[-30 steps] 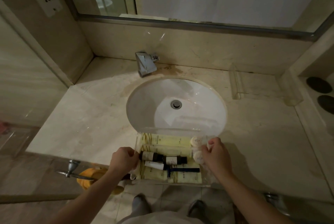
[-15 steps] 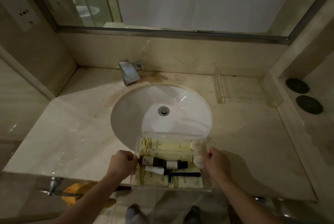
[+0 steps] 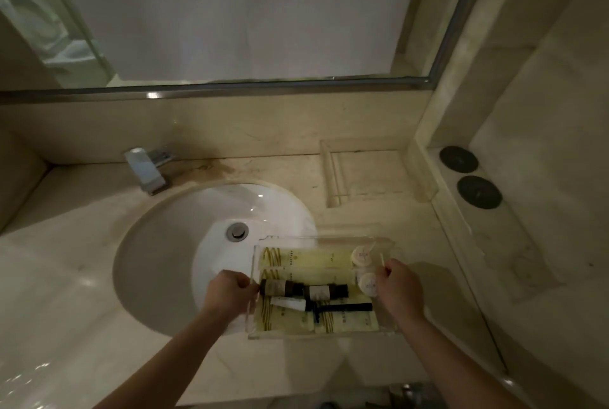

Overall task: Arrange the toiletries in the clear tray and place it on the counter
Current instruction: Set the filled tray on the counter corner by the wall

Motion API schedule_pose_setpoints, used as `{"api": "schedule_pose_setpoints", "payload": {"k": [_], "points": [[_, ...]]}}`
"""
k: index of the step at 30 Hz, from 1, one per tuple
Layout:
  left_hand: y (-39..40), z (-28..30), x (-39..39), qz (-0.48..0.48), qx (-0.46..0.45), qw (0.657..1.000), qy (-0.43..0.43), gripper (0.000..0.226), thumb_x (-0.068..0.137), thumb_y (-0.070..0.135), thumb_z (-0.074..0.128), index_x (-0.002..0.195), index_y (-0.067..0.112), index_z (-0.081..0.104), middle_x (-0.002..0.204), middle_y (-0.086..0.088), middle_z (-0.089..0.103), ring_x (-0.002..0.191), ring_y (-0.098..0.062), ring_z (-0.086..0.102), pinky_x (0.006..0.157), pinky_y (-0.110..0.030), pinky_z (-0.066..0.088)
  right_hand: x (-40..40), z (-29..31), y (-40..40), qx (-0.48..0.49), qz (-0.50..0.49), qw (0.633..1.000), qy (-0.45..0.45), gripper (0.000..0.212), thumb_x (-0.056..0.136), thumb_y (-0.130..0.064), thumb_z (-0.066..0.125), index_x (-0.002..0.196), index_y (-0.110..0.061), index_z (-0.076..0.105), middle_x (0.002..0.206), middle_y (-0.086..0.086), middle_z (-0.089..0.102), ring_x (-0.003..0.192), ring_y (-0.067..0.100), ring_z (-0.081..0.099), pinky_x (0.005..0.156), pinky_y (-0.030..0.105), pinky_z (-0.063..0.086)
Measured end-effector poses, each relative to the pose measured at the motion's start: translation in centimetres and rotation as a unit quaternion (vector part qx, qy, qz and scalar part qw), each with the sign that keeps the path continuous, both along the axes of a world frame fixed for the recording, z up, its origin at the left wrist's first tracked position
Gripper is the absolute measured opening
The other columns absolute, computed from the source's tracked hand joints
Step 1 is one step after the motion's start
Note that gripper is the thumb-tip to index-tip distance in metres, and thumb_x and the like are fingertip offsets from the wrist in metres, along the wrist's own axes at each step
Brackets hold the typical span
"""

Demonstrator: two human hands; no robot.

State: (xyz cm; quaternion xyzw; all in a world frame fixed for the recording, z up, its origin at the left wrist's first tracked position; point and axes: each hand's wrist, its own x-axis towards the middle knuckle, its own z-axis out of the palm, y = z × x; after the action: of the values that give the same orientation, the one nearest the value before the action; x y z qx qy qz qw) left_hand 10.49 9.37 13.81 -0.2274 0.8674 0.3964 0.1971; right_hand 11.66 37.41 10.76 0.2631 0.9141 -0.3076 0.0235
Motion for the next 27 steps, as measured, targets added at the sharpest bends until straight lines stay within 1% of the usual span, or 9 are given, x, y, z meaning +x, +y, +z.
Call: {"api": "schedule_pose_setpoints", "payload": {"k": [2, 5, 8, 14, 17, 19, 21, 24, 27], "points": [[1.9, -0.1, -1.4, -0.012, 0.005, 1.0, -0.004, 0.026, 0.087, 0.016, 0.064, 0.066, 0.003, 0.071, 0.057, -0.005, 0.069, 0.051, -0.012, 0.064, 0.05, -0.019, 0.049, -1.1, -0.1, 1.8, 0.002, -0.01, 1.0, 0.002, 0.034, 0.091, -0.014, 0.048, 0.058, -0.016, 0.04, 0.056, 0.001, 0.045, 0.051, 0.017, 0.041, 0.046, 0.029, 0.026], [4.6, -0.2, -3.5, -0.02, 0.022, 1.0, -0.007, 0.02, 0.087, 0.015, 0.065, 0.072, 0.003, 0.072, 0.067, -0.011, 0.073, 0.063, -0.02, 0.071, 0.065, -0.03, 0.06, -2.7, -0.4, 4.4, 0.001, -0.029, 1.0, 0.005, 0.031, 0.091, -0.015, 0.048, 0.06, -0.013, 0.045, 0.058, 0.003, 0.047, 0.053, 0.02, 0.044, 0.047, 0.029, 0.028], [6.7, -0.4, -5.5, -0.032, 0.032, 0.999, -0.008, 0.017, 0.086, 0.014, 0.066, 0.074, 0.003, 0.072, 0.07, -0.012, 0.073, 0.067, -0.022, 0.073, 0.071, -0.036, 0.062, -4.1, -0.5, 6.5, 0.001, -0.047, 0.999, 0.0, 0.031, 0.091, -0.015, 0.048, 0.06, -0.014, 0.045, 0.059, 0.004, 0.049, 0.054, 0.02, 0.045, 0.049, 0.029, 0.03], [9.7, -0.8, -8.8, -0.058, 0.039, 0.998, -0.006, 0.017, 0.085, 0.012, 0.067, 0.073, 0.001, 0.072, 0.069, -0.015, 0.074, 0.067, -0.027, 0.074, 0.072, -0.043, 0.062, -6.4, -0.9, 9.5, 0.002, -0.073, 0.997, -0.02, 0.022, 0.091, -0.016, 0.046, 0.073, -0.01, 0.056, 0.077, 0.012, 0.062, 0.07, 0.028, 0.058, 0.057, 0.033, 0.042], [10.7, -1.0, -9.8, -0.065, 0.038, 0.997, -0.002, 0.017, 0.085, 0.011, 0.066, 0.072, 0.001, 0.071, 0.069, -0.015, 0.074, 0.066, -0.026, 0.074, 0.072, -0.043, 0.062, -6.8, -1.0, 10.3, 0.02, -0.074, 0.997, -0.019, 0.023, 0.093, -0.017, 0.046, 0.092, -0.004, 0.064, 0.092, 0.017, 0.065, 0.084, 0.032, 0.06, 0.064, 0.031, 0.038], [11.2, -1.2, -10.1, -0.071, 0.038, 0.997, -0.001, 0.017, 0.085, 0.011, 0.066, 0.072, 0.0, 0.071, 0.068, -0.015, 0.074, 0.066, -0.025, 0.074, 0.072, -0.042, 0.062, -6.8, -0.9, 10.7, 0.048, -0.068, 0.996, -0.029, 0.026, 0.094, -0.018, 0.046, 0.098, 0.0, 0.065, 0.098, 0.019, 0.065, 0.091, 0.033, 0.059, 0.068, 0.029, 0.034], [11.7, -1.4, -10.2, -0.078, 0.035, 0.996, 0.001, 0.019, 0.085, 0.012, 0.067, 0.072, 0.0, 0.071, 0.067, -0.014, 0.074, 0.067, -0.026, 0.074, 0.072, -0.041, 0.062, -6.6, -1.0, 11.1, 0.066, -0.07, 0.995, -0.034, 0.026, 0.093, -0.017, 0.048, 0.095, 0.001, 0.065, 0.097, 0.019, 0.064, 0.091, 0.033, 0.058, 0.067, 0.029, 0.033], [12.2, -1.7, -10.5, -0.089, 0.036, 0.995, -0.001, 0.019, 0.085, 0.012, 0.065, 0.071, 0.0, 0.071, 0.067, -0.014, 0.074, 0.067, -0.026, 0.074, 0.072, -0.041, 0.062, -6.4, -1.5, 11.5, 0.061, -0.092, 0.993, -0.039, 0.024, 0.092, -0.016, 0.047, 0.089, 0.0, 0.065, 0.094, 0.02, 0.064, 0.086, 0.033, 0.059, 0.068, 0.033, 0.043], [12.8, -1.9, -10.9, -0.09, 0.033, 0.995, 0.003, 0.021, 0.083, 0.012, 0.065, 0.066, 0.001, 0.071, 0.066, -0.015, 0.073, 0.066, -0.026, 0.074, 0.07, -0.04, 0.062, -6.4, -1.4, 11.7, 0.044, -0.115, 0.991, -0.043, 0.023, 0.092, -0.016, 0.046, 0.092, -0.002, 0.064, 0.097, 0.02, 0.063, 0.088, 0.034, 0.061, 0.07, 0.034, 0.046]]}}
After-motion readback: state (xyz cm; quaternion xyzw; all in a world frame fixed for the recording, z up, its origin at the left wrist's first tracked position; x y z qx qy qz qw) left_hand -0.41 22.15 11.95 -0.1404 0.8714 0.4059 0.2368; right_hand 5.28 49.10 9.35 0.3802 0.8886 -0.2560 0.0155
